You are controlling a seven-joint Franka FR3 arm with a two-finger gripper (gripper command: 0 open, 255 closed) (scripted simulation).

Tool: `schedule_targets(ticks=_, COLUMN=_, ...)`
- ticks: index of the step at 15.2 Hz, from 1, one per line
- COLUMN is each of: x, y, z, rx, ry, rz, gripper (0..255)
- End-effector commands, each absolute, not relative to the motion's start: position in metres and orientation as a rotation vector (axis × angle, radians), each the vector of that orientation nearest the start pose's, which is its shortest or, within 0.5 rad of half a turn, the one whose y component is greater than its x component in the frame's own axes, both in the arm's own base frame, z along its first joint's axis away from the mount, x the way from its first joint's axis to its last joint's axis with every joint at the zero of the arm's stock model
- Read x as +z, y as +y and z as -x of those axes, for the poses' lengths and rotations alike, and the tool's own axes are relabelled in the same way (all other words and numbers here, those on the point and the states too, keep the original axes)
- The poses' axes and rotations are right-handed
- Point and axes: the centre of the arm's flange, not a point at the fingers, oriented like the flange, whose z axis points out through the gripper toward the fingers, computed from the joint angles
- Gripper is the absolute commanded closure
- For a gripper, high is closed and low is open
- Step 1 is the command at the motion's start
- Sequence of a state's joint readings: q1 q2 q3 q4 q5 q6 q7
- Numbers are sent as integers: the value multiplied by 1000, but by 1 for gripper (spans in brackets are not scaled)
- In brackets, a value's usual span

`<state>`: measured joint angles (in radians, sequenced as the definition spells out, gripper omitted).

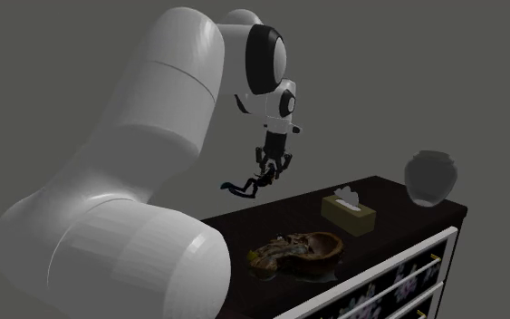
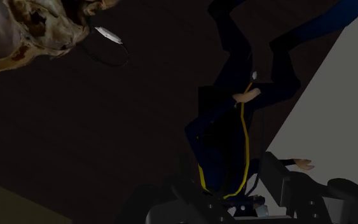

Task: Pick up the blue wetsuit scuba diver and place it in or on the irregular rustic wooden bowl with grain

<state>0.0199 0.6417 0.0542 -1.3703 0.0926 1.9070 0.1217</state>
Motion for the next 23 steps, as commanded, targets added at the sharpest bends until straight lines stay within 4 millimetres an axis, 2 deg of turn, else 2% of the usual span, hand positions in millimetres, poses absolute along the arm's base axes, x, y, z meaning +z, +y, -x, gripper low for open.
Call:
schedule_targets(ticks=1, x=336, y=44, z=-703, rx=175, ry=139, rz=3025, gripper=255)
schedule_targets(ticks=20, x=337, y=-114, z=-508, rx=175, ry=139, rz=3025, gripper=255)
schedule_targets(ticks=21, x=337, y=-121, z=-499, rx=175, ry=139, rz=3025, gripper=255)
schedule_targets(ticks=23, x=326, y=-121, z=-499, rx=175, ry=139, rz=3025, gripper=255)
